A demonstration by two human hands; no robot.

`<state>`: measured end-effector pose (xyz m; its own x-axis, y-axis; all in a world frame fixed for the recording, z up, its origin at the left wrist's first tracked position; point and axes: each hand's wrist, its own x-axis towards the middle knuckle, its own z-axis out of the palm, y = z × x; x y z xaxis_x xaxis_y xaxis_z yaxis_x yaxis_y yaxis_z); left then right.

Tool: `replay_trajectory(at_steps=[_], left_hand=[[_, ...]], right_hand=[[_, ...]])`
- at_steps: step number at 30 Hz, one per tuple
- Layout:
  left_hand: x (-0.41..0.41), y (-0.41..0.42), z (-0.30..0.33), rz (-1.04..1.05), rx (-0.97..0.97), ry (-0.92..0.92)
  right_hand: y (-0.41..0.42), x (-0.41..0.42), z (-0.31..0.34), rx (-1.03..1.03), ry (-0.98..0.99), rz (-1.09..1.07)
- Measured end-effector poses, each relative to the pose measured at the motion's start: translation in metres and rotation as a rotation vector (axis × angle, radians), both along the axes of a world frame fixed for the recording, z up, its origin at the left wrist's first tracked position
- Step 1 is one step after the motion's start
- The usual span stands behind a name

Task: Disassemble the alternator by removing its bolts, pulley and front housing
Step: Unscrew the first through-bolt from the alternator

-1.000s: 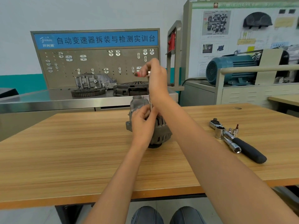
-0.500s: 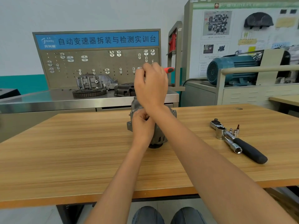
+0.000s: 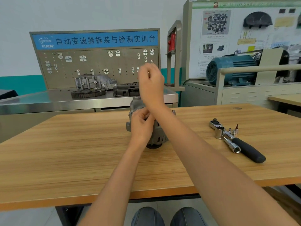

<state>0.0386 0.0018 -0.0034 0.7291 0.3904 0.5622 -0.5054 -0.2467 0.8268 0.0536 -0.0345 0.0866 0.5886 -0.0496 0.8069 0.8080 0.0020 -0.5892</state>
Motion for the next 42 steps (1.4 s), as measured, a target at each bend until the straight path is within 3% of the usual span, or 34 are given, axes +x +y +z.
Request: replay_trajectory(at_steps=[3, 5, 8, 14, 20, 22, 24, 26, 29, 33, 36, 38, 39, 42], left_hand=[[0.001, 0.000, -0.001, -0.002, -0.039, 0.009], [0.001, 0.000, -0.002, -0.013, -0.033, 0.005], [0.003, -0.001, -0.002, 0.014, -0.016, 0.010], [0.003, 0.001, -0.003, -0.047, 0.083, -0.082], [0.000, 0.000, -0.001, -0.028, 0.075, -0.059], [0.002, 0.001, -0.002, -0.006, 0.027, -0.039], [0.004, 0.000, -0.003, -0.001, -0.014, -0.019], [0.006, 0.000, -0.004, -0.012, -0.016, -0.010], [0.004, 0.001, -0.003, -0.005, -0.017, -0.010], [-0.002, 0.003, -0.002, -0.091, 0.071, -0.048], [0.000, 0.005, -0.002, -0.083, 0.088, -0.067], [0.000, 0.005, -0.003, -0.095, 0.081, -0.068], [0.001, 0.006, -0.004, -0.086, 0.062, -0.058], [0.005, 0.006, -0.006, -0.043, -0.003, -0.024]], right_hand=[[0.007, 0.002, -0.013, -0.138, -0.258, -0.524], [0.007, 0.001, -0.013, -0.098, -0.259, -0.580], [0.001, 0.000, -0.006, -0.078, -0.151, -0.417], [-0.009, 0.001, 0.008, 0.095, 0.134, 0.209], [-0.004, -0.002, 0.008, 0.130, 0.171, 0.273], [-0.004, -0.002, -0.001, 0.017, 0.004, 0.007], [-0.002, -0.001, -0.011, -0.152, -0.169, -0.446], [0.002, 0.000, -0.014, -0.197, -0.202, -0.654], [-0.001, -0.002, -0.007, -0.076, -0.149, -0.369], [-0.012, -0.004, 0.009, 0.067, 0.216, 0.278], [-0.014, 0.000, 0.014, 0.160, 0.333, 0.466], [-0.009, -0.004, 0.011, 0.162, 0.278, 0.387], [-0.006, -0.004, 0.006, 0.105, 0.177, 0.243], [0.001, 0.000, -0.015, -0.123, -0.218, -0.430]])
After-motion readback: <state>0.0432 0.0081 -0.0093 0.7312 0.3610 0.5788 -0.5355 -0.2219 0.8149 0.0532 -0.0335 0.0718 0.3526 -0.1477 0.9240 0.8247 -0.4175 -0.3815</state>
